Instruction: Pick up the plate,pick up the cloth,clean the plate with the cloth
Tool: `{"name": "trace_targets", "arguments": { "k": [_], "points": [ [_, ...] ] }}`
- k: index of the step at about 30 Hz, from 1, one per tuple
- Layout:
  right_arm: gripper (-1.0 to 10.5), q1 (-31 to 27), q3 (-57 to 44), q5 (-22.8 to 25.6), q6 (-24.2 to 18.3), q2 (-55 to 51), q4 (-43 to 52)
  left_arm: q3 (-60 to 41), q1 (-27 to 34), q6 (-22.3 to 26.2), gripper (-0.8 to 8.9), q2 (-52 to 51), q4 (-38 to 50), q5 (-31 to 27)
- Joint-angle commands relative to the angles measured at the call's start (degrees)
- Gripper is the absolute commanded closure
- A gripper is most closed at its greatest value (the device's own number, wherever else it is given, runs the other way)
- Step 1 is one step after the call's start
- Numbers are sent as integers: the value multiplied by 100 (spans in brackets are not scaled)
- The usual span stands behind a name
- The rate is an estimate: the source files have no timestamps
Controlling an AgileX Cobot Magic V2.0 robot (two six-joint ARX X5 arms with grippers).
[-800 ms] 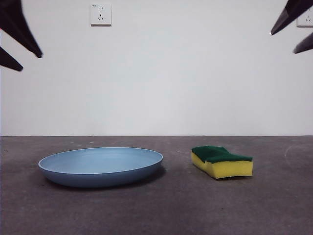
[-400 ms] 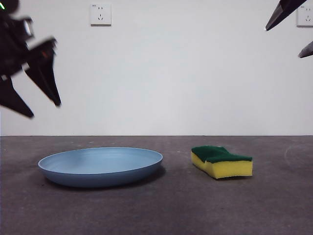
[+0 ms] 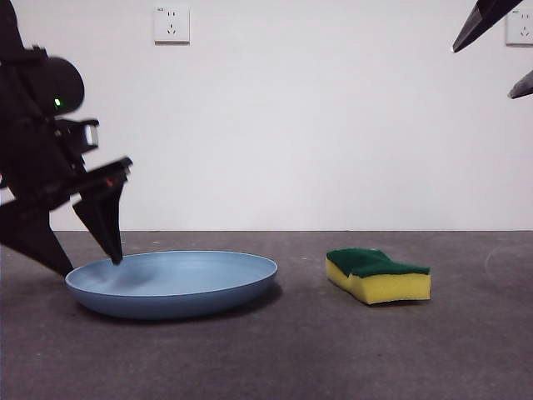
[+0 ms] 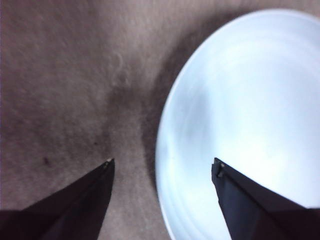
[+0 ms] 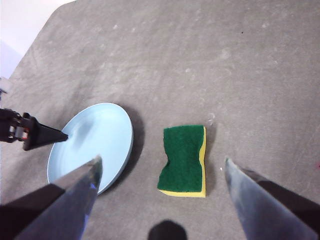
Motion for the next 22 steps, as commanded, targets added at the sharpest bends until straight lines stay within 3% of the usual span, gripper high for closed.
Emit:
{"name": "trace_targets", "arguments": {
  "k": [1,4,7,8,22],
  "points": [
    [533,13,15,9,-48,2,9,-2,-74,59,486,197,85,-162],
    [534,13,15,9,-46,2,7,-2,-101,59,527,302,87,-188],
    [534,13,15,9,-46,2,4,-2,-109,114,787,319,96,-181],
    [534,13,15,7,-46,2,4,-2,-109,138,827,319,111,-181],
    [536,332,337,116,-203,354,-120,-2,-153,214,820,-216,155,-138]
  ]
}}
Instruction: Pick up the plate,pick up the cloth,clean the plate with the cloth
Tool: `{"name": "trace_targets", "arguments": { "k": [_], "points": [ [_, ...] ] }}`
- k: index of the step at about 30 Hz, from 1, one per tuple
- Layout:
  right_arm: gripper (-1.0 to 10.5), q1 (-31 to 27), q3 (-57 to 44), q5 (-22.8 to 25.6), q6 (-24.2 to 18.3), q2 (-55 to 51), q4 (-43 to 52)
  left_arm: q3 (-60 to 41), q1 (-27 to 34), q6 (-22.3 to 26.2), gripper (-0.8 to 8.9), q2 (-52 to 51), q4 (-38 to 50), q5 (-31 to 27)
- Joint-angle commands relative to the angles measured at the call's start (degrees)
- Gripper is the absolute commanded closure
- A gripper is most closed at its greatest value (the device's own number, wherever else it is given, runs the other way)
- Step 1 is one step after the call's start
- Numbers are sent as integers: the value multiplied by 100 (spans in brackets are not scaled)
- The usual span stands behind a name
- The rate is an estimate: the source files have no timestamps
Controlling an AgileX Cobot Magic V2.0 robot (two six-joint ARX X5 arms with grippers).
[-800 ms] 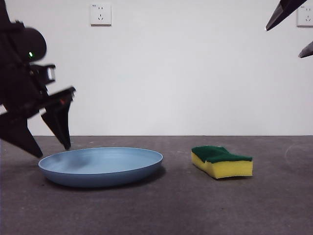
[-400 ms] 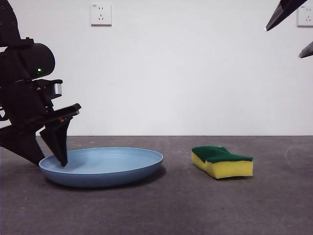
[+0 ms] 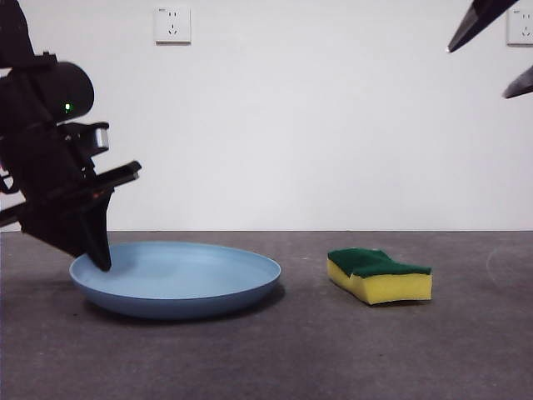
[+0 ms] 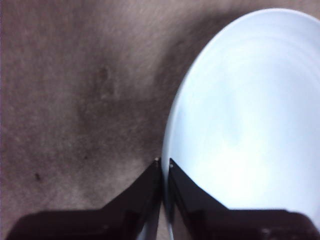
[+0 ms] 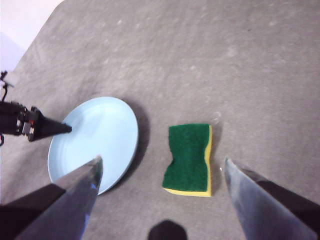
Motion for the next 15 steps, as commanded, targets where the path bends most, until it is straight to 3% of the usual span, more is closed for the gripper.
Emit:
{"name": "trace_targets", "arguments": {
  "k": [1,6,15],
  "points": [
    [536,247,343,249,-229,334,-155,-50,-33,109,821,-308,-35,-68],
    [536,979,1209,1228,-645,1211,-774,-50,-48,111,821,-975,-175,-66],
    [536,1740,1847,1875,-861,2973,-782,-50,-48,129,821,-2439,-444,-68]
  ]
}}
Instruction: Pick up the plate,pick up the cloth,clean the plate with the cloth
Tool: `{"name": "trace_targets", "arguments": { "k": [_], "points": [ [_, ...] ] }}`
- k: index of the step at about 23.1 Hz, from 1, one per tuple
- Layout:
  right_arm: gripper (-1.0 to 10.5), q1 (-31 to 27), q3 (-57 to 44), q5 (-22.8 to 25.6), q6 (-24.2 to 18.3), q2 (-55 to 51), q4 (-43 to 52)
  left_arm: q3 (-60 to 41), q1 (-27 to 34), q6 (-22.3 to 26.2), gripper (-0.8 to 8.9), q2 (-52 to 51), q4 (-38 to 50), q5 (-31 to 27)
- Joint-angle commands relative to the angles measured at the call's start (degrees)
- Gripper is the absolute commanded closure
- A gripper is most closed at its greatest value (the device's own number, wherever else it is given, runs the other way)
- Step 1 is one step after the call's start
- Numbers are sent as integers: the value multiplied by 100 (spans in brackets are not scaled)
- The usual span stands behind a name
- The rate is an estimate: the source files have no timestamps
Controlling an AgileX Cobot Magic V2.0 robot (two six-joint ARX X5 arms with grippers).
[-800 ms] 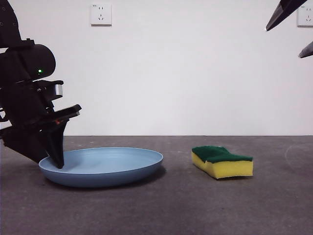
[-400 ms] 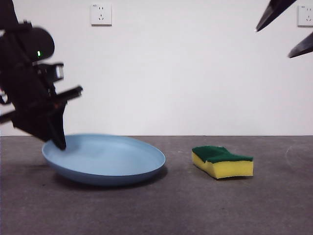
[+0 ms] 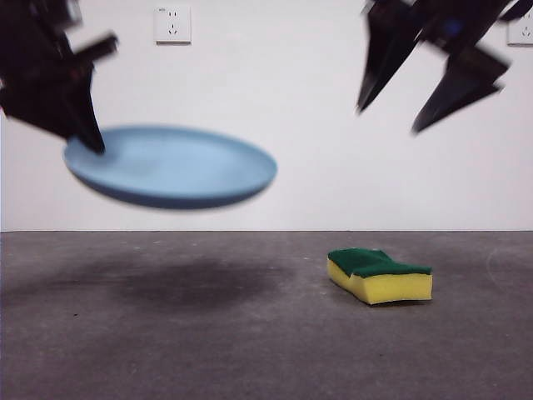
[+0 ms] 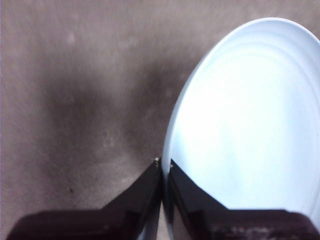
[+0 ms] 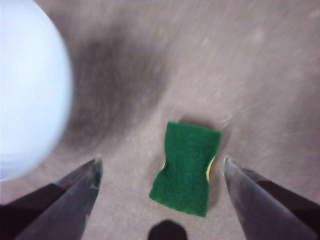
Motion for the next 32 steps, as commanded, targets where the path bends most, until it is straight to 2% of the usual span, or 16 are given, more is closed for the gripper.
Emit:
{"name": "trace_targets", "arguments": {
  "k": [1,8,15,16,19,20,24,28,30,32],
  "points": [
    [536,109,-24,280,-118,612,26,-48,-20,72,821,-435,-105,7],
    [536,142,-24,363,-140,2033,168,-48,-20,116,821,-1329,-330,-15],
    [544,142,-26,374,-138,2341,361,-48,-20,201,821,-1368,-575,-33],
    [579,142,-26,376,-136,2341,367,-48,-20,201,821,-1368,-570,-33],
    [902,142,-26,380,-140,2341,365,-48,-20,201,821,-1368,-601,-33],
    [967,142,-26,380,-153,2341,361,-48,-20,201,821,-1366,-621,-33],
    [963,142,-26,389,-125,2341,354,-48,-20,212,821,-1366,-752,-63],
    [963,234,-24,190,90,1880,-33,-48,-24,212,821,-1340,-787,-186],
    [963,348,-24,-225,271,1294,-103,-48,-33,199,821,-1287,-780,-212],
    [963,588,-24,-247,448,542,-42,-48,-35,197,821,-1176,-785,-299]
  ]
}}
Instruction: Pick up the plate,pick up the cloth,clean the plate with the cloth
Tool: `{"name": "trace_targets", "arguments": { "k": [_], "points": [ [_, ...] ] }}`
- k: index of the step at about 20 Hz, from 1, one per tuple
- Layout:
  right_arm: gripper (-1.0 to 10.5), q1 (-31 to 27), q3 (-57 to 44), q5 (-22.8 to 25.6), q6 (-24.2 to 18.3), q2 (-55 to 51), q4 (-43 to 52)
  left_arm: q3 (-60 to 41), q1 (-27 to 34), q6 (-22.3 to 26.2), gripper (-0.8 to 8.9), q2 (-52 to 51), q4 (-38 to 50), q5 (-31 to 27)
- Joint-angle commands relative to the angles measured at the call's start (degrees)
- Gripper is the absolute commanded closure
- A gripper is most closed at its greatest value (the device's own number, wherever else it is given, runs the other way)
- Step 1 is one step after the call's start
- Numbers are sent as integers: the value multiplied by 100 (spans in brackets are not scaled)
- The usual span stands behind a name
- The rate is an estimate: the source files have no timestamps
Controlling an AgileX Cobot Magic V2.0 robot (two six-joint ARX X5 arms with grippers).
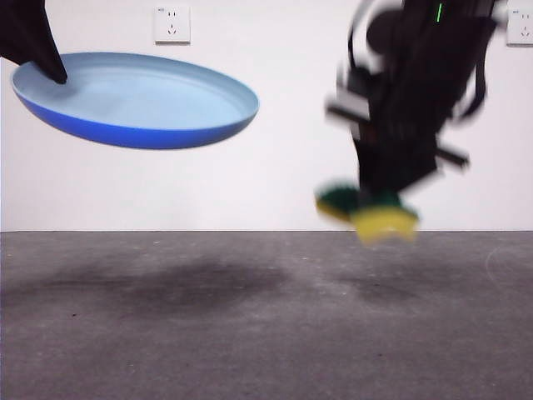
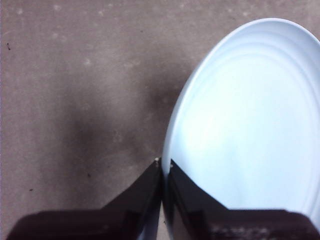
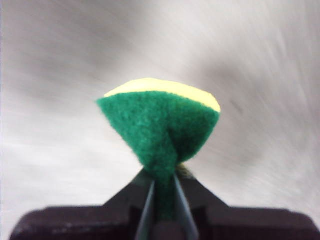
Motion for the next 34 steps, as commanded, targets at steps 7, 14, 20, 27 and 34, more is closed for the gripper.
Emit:
{"name": "trace_targets", "arguments": {
  "k": [7,14,20,27,34],
  "points": [
    [964,1255,-13,157,597,-1666,769,-44,-688,-297,820,308,33,479],
    [963,1589,-13,647,758,-966,986,-44,-1707,-601,821,308,365,575],
    [963,2323,-13,431,837,-529,776,-44,-1766,-872,821,310,1300,44],
    [963,2693,-15,3554,671,-531,-1049,-44,-1633,-732,821,310,850,-81],
    [963,2288,-15,4033,566,-586,173,-44,-1639,-688,821,310,553,953]
  ]
}}
